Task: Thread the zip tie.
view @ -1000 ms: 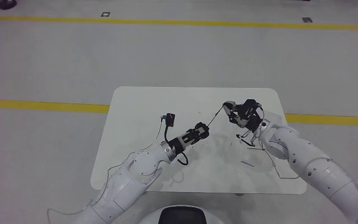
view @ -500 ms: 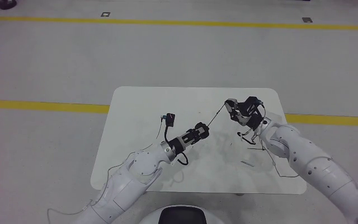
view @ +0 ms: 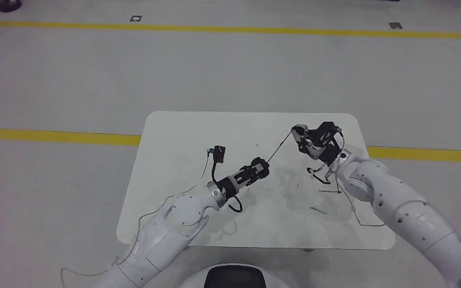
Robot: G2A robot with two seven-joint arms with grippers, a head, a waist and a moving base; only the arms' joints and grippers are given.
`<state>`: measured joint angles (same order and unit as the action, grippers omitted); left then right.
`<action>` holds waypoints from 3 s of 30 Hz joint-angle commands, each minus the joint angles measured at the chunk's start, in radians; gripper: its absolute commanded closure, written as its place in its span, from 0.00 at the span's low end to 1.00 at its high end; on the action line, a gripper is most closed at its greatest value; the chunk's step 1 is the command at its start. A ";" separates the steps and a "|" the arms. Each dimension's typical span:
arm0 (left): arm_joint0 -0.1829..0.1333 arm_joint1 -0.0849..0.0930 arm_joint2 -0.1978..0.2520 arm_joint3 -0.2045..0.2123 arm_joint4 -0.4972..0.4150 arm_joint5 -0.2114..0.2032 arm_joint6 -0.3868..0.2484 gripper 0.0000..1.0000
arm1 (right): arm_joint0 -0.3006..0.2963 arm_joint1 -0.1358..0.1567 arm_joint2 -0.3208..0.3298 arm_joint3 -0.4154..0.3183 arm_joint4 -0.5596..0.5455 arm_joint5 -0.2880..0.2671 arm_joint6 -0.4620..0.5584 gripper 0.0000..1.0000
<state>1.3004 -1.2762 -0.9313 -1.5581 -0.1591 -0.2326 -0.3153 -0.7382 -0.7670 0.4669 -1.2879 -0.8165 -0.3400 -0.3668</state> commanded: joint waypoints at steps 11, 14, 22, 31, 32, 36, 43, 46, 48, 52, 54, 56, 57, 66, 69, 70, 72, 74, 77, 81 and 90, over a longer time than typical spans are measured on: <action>0.000 0.000 0.000 0.000 0.000 0.000 0.000 1.00 | 0.012 0.003 -0.010 0.008 0.011 0.000 -0.003 1.00; 0.000 0.000 0.000 0.000 0.000 0.000 0.000 1.00 | 0.017 0.004 -0.014 0.008 0.010 0.000 -0.004 1.00; 0.000 0.000 0.000 0.000 0.000 0.000 0.000 1.00 | 0.031 0.005 -0.032 0.009 0.005 0.000 -0.007 0.00; 0.000 0.000 0.000 0.000 0.000 0.000 0.000 1.00 | 0.044 0.005 -0.048 0.023 0.013 0.000 -0.009 0.00; 0.000 0.000 0.000 0.000 0.000 0.000 0.000 1.00 | 0.045 0.005 -0.050 0.024 0.016 0.000 -0.010 0.00; 0.000 0.000 0.000 0.000 0.000 0.000 0.000 1.00 | 0.051 0.005 -0.059 0.032 0.015 0.000 -0.003 0.00; 0.000 0.000 0.000 0.000 0.000 0.000 0.000 1.00 | 0.068 0.002 -0.080 0.053 0.035 0.000 0.012 0.00; 0.000 0.000 0.000 0.000 0.000 0.000 0.000 1.00 | 0.071 0.004 -0.085 0.066 0.052 0.000 -0.013 0.00; 0.000 0.000 0.000 0.000 0.000 0.000 0.000 1.00 | 0.071 0.009 -0.086 0.072 0.060 0.000 -0.036 0.00; 0.000 0.000 0.000 0.000 0.000 0.000 0.000 1.00 | 0.064 0.026 -0.085 0.083 0.080 0.000 -0.104 0.00; 0.000 0.000 0.000 0.000 0.000 0.000 0.000 1.00 | 0.060 0.036 -0.086 0.083 0.083 0.000 -0.131 0.00; 0.000 0.000 0.000 0.000 0.000 0.000 0.000 1.00 | 0.055 0.048 -0.087 0.086 0.088 0.000 -0.159 0.00; 0.000 0.000 0.000 0.000 0.000 0.000 0.000 1.00 | 0.054 0.053 -0.087 0.085 0.089 0.000 -0.169 0.00; 0.000 0.000 0.000 0.000 0.000 0.000 0.000 1.00 | 0.040 0.103 -0.086 0.060 0.099 0.000 -0.219 0.00; 0.000 0.000 0.000 0.000 0.000 0.000 0.000 1.00 | 0.038 0.120 -0.081 0.052 0.095 0.000 -0.222 0.00; 0.000 0.000 0.000 0.000 0.000 0.000 0.000 1.00 | 0.038 0.125 -0.080 0.047 0.091 0.000 -0.221 0.00; 0.000 0.000 0.000 0.000 0.000 0.000 0.000 1.00 | 0.040 0.136 -0.081 0.035 0.075 0.000 -0.223 0.00; 0.000 0.000 0.000 0.000 0.000 0.000 0.000 1.00 | 0.040 0.136 -0.081 0.035 0.075 0.000 -0.223 0.00; 0.000 0.000 0.000 0.000 0.000 0.000 0.000 1.00 | 0.040 0.136 -0.081 0.035 0.075 0.000 -0.223 0.00; 0.000 0.000 0.000 0.000 0.000 0.000 0.000 1.00 | 0.040 0.136 -0.081 0.035 0.075 0.000 -0.223 0.00; 0.000 0.000 0.000 0.000 0.000 0.000 0.000 1.00 | 0.040 0.136 -0.081 0.035 0.075 0.000 -0.223 0.00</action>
<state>1.3004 -1.2762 -0.9313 -1.5581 -0.1591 -0.2326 -0.3153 -0.6981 -0.6311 0.3855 -1.2532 -0.7416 -0.3400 -0.5897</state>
